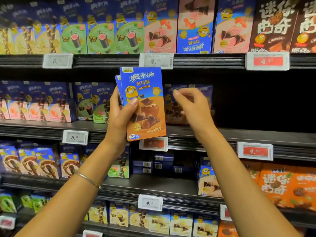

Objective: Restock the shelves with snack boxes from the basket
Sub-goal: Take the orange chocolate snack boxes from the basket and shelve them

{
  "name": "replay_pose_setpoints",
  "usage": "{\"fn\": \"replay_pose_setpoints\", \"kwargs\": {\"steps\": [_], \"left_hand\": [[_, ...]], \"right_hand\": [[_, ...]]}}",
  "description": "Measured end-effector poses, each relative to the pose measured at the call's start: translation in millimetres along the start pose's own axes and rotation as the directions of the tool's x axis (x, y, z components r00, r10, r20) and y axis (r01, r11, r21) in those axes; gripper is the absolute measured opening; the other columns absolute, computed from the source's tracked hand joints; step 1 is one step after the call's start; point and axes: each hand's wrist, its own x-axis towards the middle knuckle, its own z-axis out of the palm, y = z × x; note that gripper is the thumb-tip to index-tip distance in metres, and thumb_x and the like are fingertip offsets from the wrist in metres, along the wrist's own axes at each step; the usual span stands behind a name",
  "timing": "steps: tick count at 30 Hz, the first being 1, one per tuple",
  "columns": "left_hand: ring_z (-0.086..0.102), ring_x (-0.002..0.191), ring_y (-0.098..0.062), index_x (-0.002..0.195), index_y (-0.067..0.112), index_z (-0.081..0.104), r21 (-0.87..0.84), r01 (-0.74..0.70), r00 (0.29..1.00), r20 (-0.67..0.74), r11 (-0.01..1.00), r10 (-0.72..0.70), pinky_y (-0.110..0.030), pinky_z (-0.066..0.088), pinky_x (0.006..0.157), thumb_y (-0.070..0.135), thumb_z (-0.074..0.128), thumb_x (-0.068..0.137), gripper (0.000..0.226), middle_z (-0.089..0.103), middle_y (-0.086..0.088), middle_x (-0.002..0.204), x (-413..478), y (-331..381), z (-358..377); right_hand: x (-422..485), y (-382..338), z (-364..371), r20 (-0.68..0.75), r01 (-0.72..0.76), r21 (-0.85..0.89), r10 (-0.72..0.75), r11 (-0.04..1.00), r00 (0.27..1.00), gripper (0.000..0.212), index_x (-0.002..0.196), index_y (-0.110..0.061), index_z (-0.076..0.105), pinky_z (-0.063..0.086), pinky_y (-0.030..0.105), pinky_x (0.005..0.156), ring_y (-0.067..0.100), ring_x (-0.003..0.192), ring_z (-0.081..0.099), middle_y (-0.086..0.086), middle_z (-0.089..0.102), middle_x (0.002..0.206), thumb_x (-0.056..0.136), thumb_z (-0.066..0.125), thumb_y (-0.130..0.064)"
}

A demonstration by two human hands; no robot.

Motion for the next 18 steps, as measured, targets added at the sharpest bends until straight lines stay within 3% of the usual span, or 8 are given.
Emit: {"fn": "replay_pose_setpoints", "kwargs": {"steps": [3, 5, 7, 10, 12, 14, 18], "left_hand": [[0.07, 0.121, -0.034, 0.156, 0.007, 0.035, 0.012, -0.02, 1.0, 0.004, 1.0, 0.02, -0.04, 0.061, 0.09, 0.04, 0.071, 0.085, 0.086, 0.063, -0.018, 0.143, 0.2, 1.2, -2.9], [0.068, 0.123, -0.035, 0.156, 0.006, 0.036, 0.027, -0.028, 1.0, -0.001, 0.999, 0.028, -0.044, 0.06, 0.095, 0.041, 0.071, 0.085, 0.087, 0.061, -0.021, 0.144, -0.5, 3.6, -6.3], [0.068, 0.125, -0.035, 0.157, 0.007, 0.035, 0.054, -0.019, 1.0, -0.015, 0.998, 0.02, -0.05, 0.058, 0.103, 0.048, 0.075, 0.084, 0.092, 0.061, -0.019, 0.145, -1.4, 7.1, -10.9], [0.067, 0.128, -0.036, 0.158, 0.013, 0.039, 0.082, 0.053, 0.999, 0.006, 0.995, -0.053, -0.052, 0.057, 0.103, 0.084, 0.075, 0.069, 0.119, 0.063, -0.014, 0.147, -6.3, 18.3, -14.7], [0.07, 0.123, -0.036, 0.151, 0.018, 0.053, 0.071, 0.069, 0.998, 0.008, 0.995, -0.07, -0.05, 0.06, 0.098, 0.092, 0.051, 0.08, 0.102, 0.069, -0.012, 0.141, -8.2, 23.6, -16.9], [0.074, 0.116, -0.034, 0.143, 0.02, 0.059, 0.073, 0.06, 0.996, -0.063, 0.996, -0.056, -0.052, 0.062, 0.094, 0.077, 0.037, 0.095, 0.078, 0.073, -0.009, 0.134, -7.4, 23.6, -19.7], [0.076, 0.111, -0.023, 0.127, 0.028, 0.055, 0.171, 0.023, 0.959, -0.283, 0.985, 0.027, -0.051, 0.062, 0.095, 0.054, 0.058, 0.098, 0.039, 0.074, -0.002, 0.129, -3.8, 17.6, -29.0]], "right_hand": [[-29.5, -25.6, 25.7, 0.273, -0.064, 0.257, -0.009, 0.964, 0.962, 0.043, 0.116, -0.021, 0.064, 0.059, 0.024, 0.076, 0.006, 0.098, 0.072, -0.007, 0.073, 0.11, 0.086, 0.068, -0.052], [-40.3, -28.6, 39.6, 0.262, 0.0, 0.189, -0.051, 0.982, 0.964, 0.043, 0.12, -0.023, 0.06, 0.059, 0.025, 0.079, 0.006, 0.099, 0.071, -0.008, 0.071, 0.112, 0.086, 0.075, -0.045], [-45.2, -28.2, 48.0, 0.229, 0.061, 0.097, -0.082, 0.993, 0.97, 0.044, 0.121, -0.027, 0.057, 0.058, 0.039, 0.091, 0.011, 0.108, 0.067, -0.006, 0.066, 0.118, 0.085, 0.077, -0.043], [-46.7, -28.6, 52.7, 0.203, 0.065, 0.137, -0.092, 0.988, 0.975, 0.043, 0.12, -0.025, 0.058, 0.057, 0.047, 0.092, 0.013, 0.106, 0.068, -0.006, 0.068, 0.116, 0.086, 0.077, -0.041], [-46.8, -29.5, 54.6, 0.194, 0.036, 0.197, -0.075, 0.98, 0.978, 0.043, 0.12, -0.023, 0.057, 0.058, 0.048, 0.09, 0.013, 0.103, 0.07, -0.006, 0.071, 0.113, 0.085, 0.077, -0.038], [-46.8, -30.1, 56.7, 0.212, -0.02, 0.253, -0.035, 0.967, 0.977, 0.045, 0.123, -0.021, 0.054, 0.059, 0.049, 0.089, 0.017, 0.102, 0.072, 0.0, 0.072, 0.114, 0.086, 0.077, -0.035], [-46.4, -26.7, 55.5, 0.313, -0.142, 0.335, 0.033, 0.931, 0.949, 0.044, 0.127, -0.016, 0.05, 0.061, 0.032, 0.073, 0.017, 0.093, 0.076, 0.006, 0.075, 0.111, 0.091, 0.074, -0.026]]}}
